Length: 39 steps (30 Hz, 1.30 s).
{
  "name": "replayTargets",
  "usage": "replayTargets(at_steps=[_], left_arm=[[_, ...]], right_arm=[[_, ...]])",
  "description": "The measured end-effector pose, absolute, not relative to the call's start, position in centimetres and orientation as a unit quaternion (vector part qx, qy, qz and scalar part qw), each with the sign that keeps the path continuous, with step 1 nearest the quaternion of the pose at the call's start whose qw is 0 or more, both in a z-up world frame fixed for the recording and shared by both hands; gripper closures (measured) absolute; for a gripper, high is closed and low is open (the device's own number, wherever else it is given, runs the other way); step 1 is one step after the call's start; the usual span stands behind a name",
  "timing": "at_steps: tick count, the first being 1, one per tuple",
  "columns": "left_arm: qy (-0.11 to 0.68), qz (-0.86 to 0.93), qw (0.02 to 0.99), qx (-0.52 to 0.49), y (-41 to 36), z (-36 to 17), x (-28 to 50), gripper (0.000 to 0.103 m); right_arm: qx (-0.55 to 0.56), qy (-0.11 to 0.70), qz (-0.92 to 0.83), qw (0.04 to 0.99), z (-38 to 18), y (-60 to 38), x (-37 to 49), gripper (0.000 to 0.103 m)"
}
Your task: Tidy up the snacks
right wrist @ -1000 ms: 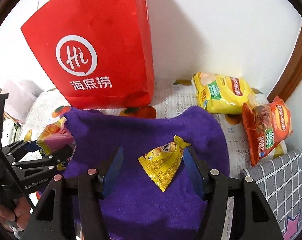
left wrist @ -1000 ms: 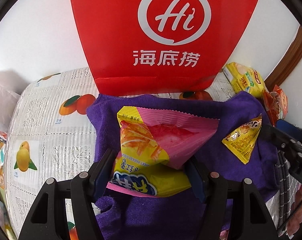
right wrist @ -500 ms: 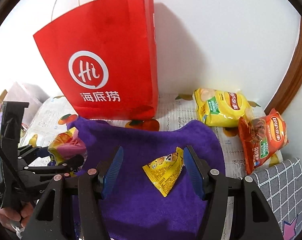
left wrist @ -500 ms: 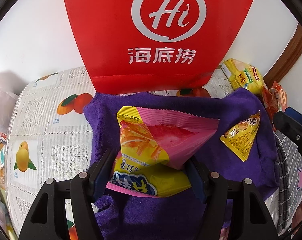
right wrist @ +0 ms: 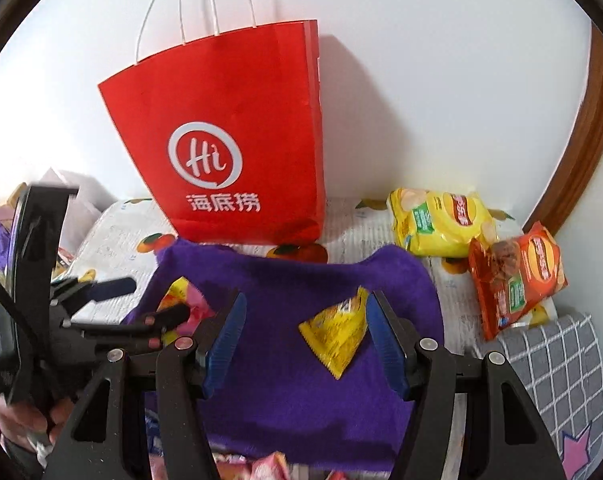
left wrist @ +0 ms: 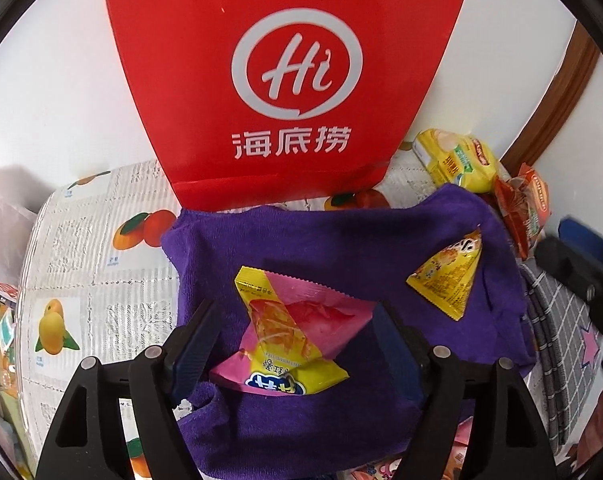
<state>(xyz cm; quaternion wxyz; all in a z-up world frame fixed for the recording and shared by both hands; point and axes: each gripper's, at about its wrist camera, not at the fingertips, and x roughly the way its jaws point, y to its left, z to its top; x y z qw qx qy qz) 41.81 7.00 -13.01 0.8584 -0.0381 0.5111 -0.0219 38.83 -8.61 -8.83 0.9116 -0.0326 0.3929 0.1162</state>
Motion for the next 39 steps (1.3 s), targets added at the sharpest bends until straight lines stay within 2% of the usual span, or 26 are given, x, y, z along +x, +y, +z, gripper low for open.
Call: replayTargets(at_steps=[6, 18, 22, 26, 28, 30, 35, 39], left_arm=[[0.498, -0.031, 0.865, -0.054, 7.2, -11.6, 41.3, 0.026], [0.481, -0.044, 0.874, -0.062, 7.1, -9.6, 40.0, 0.027], [0.479, -0.044, 0.875, -0.063, 7.2, -9.2, 39.8, 0.026], [0.479, -0.043, 0.874, -0.071, 7.8, -9.0, 39.8, 0.027], [0.480, -0.042, 0.873, -0.075, 8.0, -9.0, 39.9, 0.026], [0.483, -0.041, 0.871, -0.080, 8.3, -9.0, 39.9, 0.026], [0.481, -0.043, 0.871, -0.085, 8.6, -8.8, 39.8, 0.026], [0.479, -0.042, 0.872, -0.090, 8.9, -8.5, 39.7, 0.026]], right_arm=[[-0.029, 0.417, 0.104, 0.903, -11.2, -11.2, 34.8, 0.041], [0.041, 0.522, 0.027, 0.852, -20.5, -17.6, 29.1, 0.041], [0.075, 0.529, 0.021, 0.845, -22.3, -17.9, 29.3, 0.030], [0.092, 0.518, 0.021, 0.850, -22.4, -17.4, 29.0, 0.026], [0.081, 0.515, 0.016, 0.853, -22.6, -16.4, 29.2, 0.020], [0.052, 0.511, 0.003, 0.858, -22.9, -15.5, 29.4, 0.019], [0.004, 0.491, -0.010, 0.871, -23.4, -13.9, 29.0, 0.019], [-0.004, 0.486, 0.002, 0.874, -23.3, -14.6, 28.2, 0.032]])
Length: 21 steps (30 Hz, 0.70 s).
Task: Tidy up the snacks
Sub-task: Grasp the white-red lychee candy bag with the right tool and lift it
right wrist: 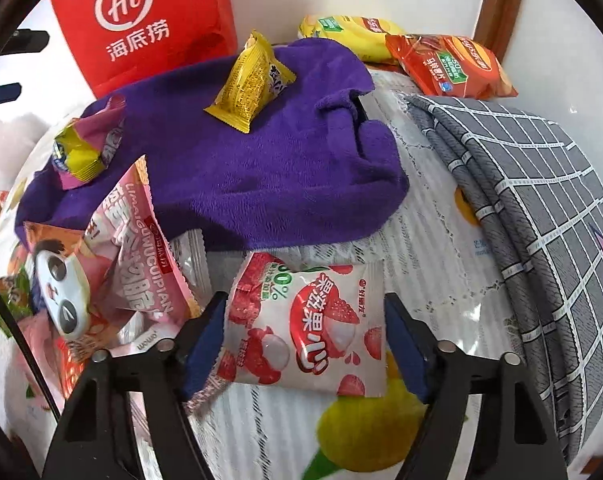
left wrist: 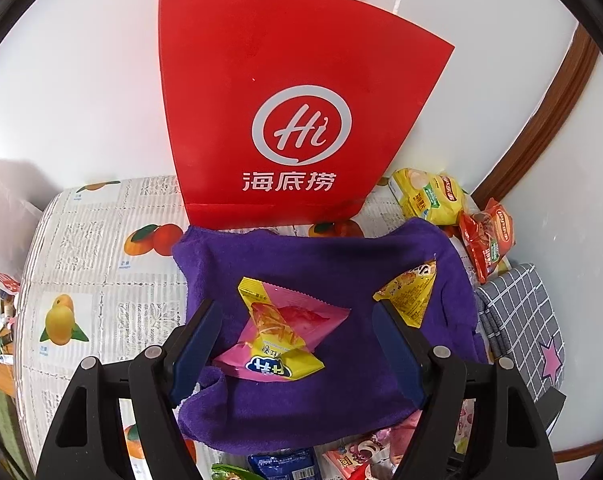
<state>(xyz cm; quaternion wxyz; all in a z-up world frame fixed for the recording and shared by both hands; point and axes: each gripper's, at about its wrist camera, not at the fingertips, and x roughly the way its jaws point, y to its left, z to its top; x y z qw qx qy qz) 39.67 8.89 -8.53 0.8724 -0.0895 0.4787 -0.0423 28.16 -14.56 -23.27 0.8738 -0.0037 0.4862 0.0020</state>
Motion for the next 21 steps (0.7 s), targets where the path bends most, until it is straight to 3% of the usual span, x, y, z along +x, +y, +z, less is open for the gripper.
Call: replayTargets(at_steps=[1, 7, 21], left_arm=[[0.479, -0.042, 0.872, -0.090, 9.0, -8.5, 39.7, 0.026], [0.476, -0.044, 0.873, -0.095, 9.1, -8.0, 39.3, 0.026], [0.481, -0.027, 0.872, -0.082, 10.2, -8.0, 34.6, 0.026]], right_arm=[[-0.003, 0.484, 0.005, 0.875, -23.2, -14.9, 28.0, 0.039], [0.013, 0.475, 0.001, 0.880, -22.4, -16.6, 25.0, 0.044], [0.067, 0.474, 0.004, 0.878, -22.2, -18.7, 21.6, 0.045]])
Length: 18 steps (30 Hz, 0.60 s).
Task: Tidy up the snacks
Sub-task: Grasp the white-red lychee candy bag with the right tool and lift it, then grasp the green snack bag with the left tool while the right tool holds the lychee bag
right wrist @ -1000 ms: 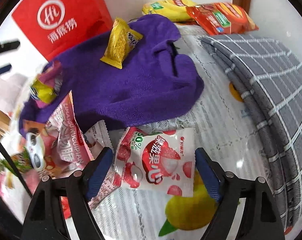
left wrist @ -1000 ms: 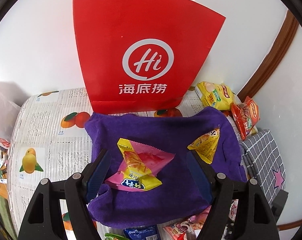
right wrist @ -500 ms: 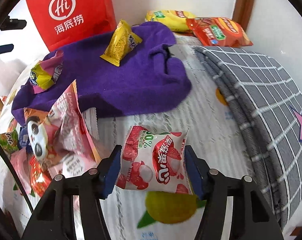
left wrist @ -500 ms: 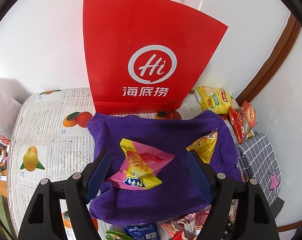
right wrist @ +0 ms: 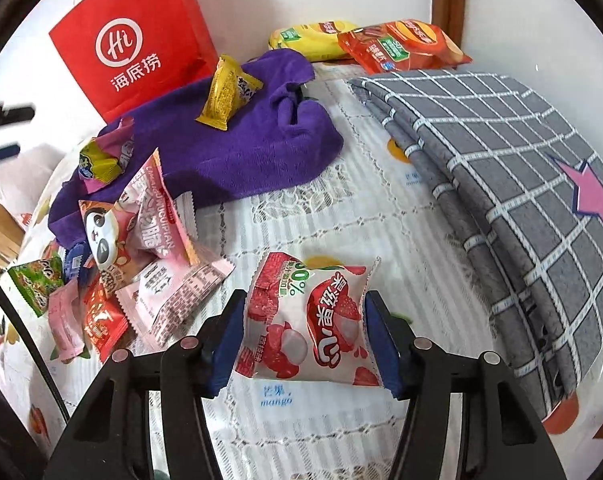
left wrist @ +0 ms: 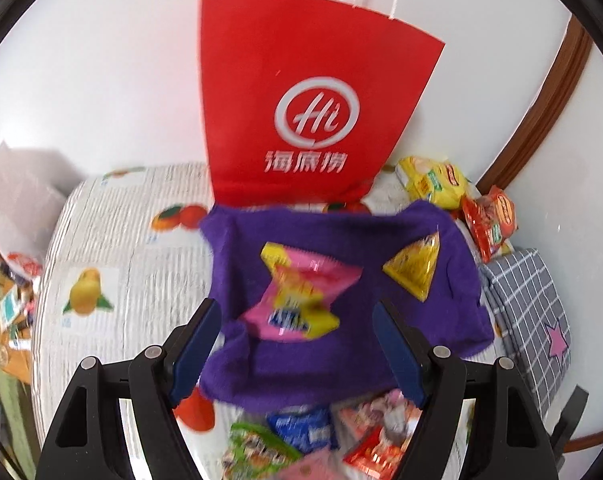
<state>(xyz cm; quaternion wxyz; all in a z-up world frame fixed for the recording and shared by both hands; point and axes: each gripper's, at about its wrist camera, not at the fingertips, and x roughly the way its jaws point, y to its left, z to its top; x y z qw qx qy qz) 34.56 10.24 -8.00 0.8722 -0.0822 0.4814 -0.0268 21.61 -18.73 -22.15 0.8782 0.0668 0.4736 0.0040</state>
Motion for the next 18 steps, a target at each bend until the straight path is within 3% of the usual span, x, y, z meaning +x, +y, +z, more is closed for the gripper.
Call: replayTargets(at_steps=[18], left_arm=[[0.527, -0.024, 0.842, -0.109, 13.4, -15.1, 24.7, 0.026]], right_arm=[[0.029, 0.453, 0.019, 0.891, -19.2, -14.8, 16.8, 0.045]])
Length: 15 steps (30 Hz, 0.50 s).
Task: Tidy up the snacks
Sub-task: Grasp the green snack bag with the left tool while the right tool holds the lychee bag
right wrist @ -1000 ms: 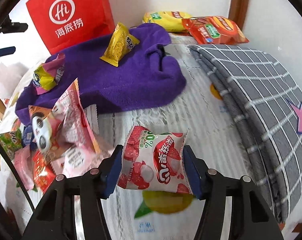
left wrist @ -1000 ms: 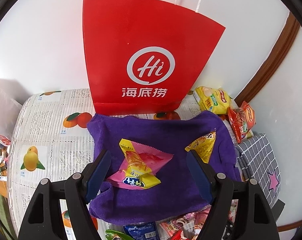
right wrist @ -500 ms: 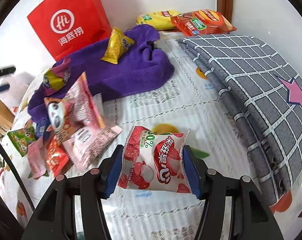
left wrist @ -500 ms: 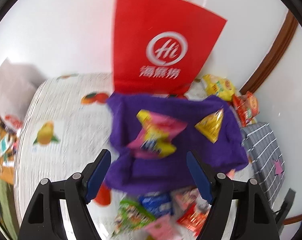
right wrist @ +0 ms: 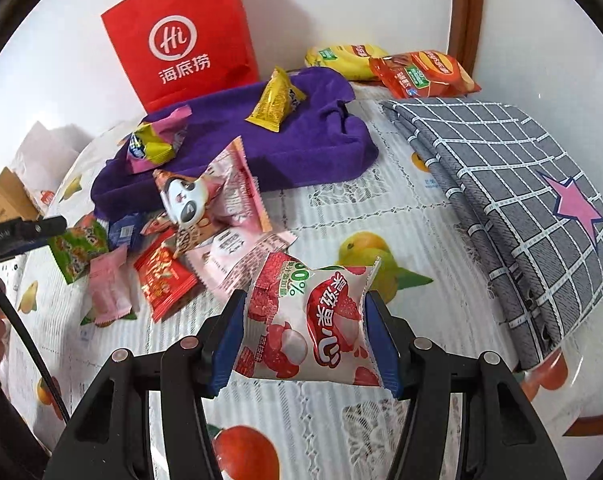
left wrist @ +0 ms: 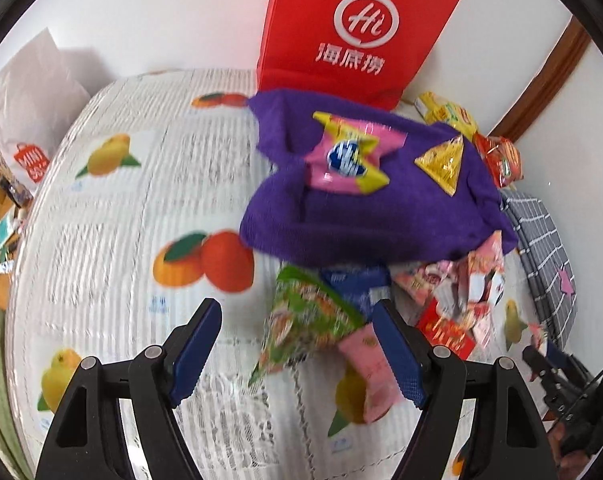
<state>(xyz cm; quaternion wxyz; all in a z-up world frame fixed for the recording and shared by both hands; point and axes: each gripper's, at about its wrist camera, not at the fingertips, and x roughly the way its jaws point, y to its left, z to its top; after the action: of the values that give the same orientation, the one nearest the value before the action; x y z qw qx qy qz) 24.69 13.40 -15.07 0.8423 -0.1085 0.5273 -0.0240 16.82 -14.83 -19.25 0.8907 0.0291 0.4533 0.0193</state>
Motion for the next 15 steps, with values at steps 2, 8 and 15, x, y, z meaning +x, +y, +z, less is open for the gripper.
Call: replayTargets(at_steps=[2, 8, 15], left_arm=[[0.526, -0.027, 0.843, -0.111, 13.5, -15.9, 24.1, 0.027], [0.522, -0.045, 0.843, -0.118, 13.0, -17.6, 23.6, 0.027], [0.527, -0.051, 0.842, -0.105, 12.0, -19.1, 23.8, 0.045]], right_arm=[[0.023, 0.455, 0.019, 0.890, -19.2, -14.5, 16.5, 0.045], [0.008, 0.460, 0.014, 0.888, -19.3, -13.6, 16.3, 0.045], [0.000, 0.457, 0.013, 0.890, -18.9, -12.9, 16.1, 0.045]])
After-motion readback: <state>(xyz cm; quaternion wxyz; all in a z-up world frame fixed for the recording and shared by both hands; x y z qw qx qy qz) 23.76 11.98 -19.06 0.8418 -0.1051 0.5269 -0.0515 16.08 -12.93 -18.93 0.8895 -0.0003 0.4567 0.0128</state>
